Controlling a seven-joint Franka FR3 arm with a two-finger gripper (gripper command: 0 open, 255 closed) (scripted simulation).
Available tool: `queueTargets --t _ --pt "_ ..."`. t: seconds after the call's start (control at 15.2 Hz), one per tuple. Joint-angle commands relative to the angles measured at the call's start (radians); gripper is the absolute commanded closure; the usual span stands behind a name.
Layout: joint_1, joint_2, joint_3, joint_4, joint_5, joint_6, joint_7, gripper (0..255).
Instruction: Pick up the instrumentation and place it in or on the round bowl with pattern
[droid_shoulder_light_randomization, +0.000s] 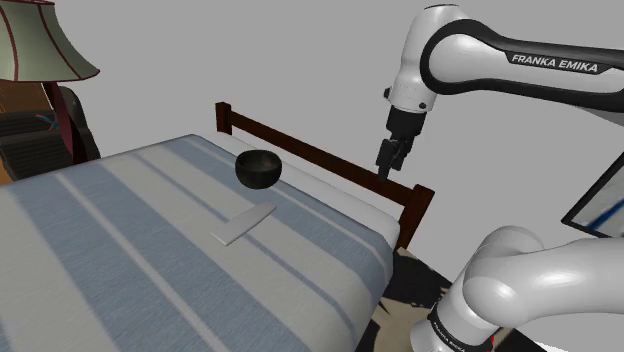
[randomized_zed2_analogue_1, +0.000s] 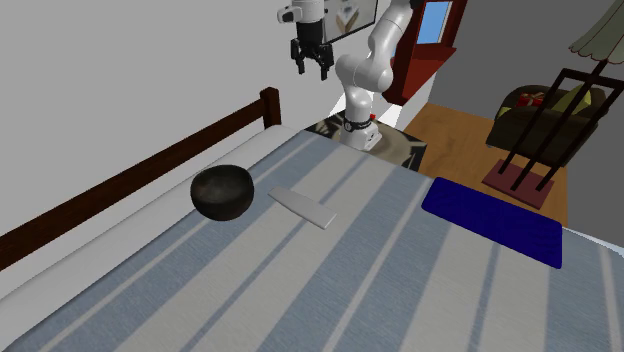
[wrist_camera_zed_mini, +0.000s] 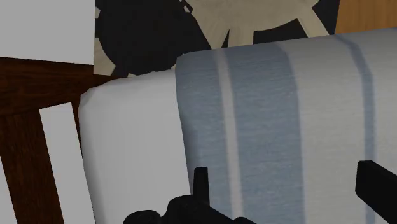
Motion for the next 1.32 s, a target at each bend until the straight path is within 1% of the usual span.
queueTargets --t 0.0,0.33,0.53,0.73,0.99,1.12,1.25 --pt "0.0 0.0 0.0 0.0 0.0 0.0 0.0 0" --pt "-0.023 0.033 0.15 -0.046 0.111 0.098 0.295 0" --pt "-0.041 0.086 0.241 -0.048 0.169 0.167 0.469 0" --pt "-0.065 0.16 0.331 -0.031 0.212 0.241 0.642 0" --pt "-0.114 0.288 0.449 0.018 0.238 0.342 0.874 0" --pt "-0.145 0.363 0.505 0.054 0.232 0.391 0.994 0" --pt "-0.178 0.444 0.56 0.095 0.212 0.438 1.118 0"
